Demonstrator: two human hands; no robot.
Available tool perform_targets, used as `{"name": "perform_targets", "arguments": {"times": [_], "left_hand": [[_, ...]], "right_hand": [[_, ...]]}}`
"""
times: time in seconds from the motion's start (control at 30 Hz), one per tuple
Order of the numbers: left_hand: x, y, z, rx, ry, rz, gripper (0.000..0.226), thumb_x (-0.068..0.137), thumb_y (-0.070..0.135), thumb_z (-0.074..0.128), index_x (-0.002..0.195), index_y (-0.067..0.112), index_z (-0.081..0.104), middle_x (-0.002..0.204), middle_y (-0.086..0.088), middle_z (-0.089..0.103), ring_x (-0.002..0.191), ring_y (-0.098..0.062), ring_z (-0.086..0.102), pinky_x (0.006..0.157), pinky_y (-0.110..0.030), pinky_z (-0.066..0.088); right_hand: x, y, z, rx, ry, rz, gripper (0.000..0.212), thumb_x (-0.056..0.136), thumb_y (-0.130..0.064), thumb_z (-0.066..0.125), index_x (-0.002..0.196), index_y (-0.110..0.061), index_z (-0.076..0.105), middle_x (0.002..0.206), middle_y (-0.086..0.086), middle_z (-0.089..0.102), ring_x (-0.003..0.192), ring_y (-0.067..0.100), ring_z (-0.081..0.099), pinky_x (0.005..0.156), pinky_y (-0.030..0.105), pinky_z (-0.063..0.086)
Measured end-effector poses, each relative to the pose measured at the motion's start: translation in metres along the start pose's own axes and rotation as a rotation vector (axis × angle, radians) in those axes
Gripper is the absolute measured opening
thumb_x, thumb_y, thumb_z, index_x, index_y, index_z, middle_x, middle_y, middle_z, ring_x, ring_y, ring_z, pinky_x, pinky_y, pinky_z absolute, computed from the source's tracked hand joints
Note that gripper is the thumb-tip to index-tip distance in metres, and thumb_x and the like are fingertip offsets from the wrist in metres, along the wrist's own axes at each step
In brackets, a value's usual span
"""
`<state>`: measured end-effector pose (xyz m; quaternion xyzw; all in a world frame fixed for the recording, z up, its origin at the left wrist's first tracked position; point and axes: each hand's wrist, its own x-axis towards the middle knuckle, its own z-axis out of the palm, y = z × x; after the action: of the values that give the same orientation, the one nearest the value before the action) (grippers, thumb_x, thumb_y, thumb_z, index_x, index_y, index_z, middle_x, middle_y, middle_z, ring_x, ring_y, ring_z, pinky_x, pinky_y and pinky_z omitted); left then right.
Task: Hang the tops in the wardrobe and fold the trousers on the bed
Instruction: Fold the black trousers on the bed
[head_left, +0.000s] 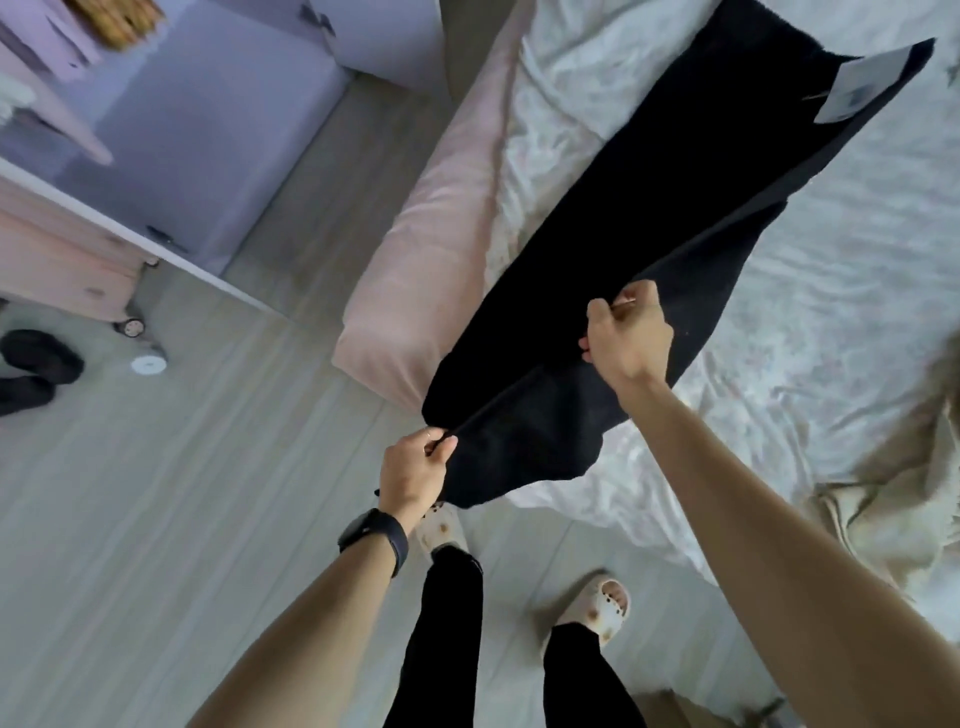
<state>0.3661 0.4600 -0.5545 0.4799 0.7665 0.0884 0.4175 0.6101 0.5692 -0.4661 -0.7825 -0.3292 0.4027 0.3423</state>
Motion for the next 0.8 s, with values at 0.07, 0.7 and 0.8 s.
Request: {"name": "perform_targets", "arguments": {"times": [0.07, 0.7, 0.8], "left_hand": [[0.039, -0.014, -0.009, 0.018, -0.051, -0.062, 0.025, 0.098, 0.030, 0.063, 0.114, 0.013, 0.073, 0.105, -0.002, 0.076, 0.101, -0.020, 0.068, 0.076, -0.016, 0.042], [0.133, 0.197, -0.066, 0.356, -0.256, 0.506, 0.034, 0.100, 0.031, 0.051, 0.134, 0.026, 0.053, 0.132, 0.005, 0.059, 0.116, -0.019, 0.060, 0.090, -0.040, 0.053], [0.146, 0.262, -0.060, 0.409, -0.252, 0.594, 0.038, 0.100, 0.031, 0.050, 0.138, 0.026, 0.048, 0.136, 0.003, 0.057, 0.118, -0.021, 0.057, 0.092, -0.043, 0.052]], "right_hand": [[0.009, -0.005, 0.045, -0.044, -0.018, 0.007, 0.010, 0.089, -0.028, 0.052, 0.093, -0.022, 0.046, 0.076, -0.002, 0.069, 0.070, 0.021, 0.072, 0.071, 0.046, 0.061], [0.056, -0.021, 0.010, -0.184, -0.068, 0.192, 0.033, 0.097, -0.033, 0.059, 0.130, -0.026, 0.056, 0.108, -0.013, 0.068, 0.097, 0.007, 0.063, 0.069, 0.015, 0.044], [0.085, -0.040, -0.021, -0.183, -0.024, 0.168, 0.032, 0.098, -0.037, 0.057, 0.128, -0.026, 0.056, 0.115, -0.015, 0.065, 0.093, 0.001, 0.060, 0.070, 0.014, 0.043]]}}
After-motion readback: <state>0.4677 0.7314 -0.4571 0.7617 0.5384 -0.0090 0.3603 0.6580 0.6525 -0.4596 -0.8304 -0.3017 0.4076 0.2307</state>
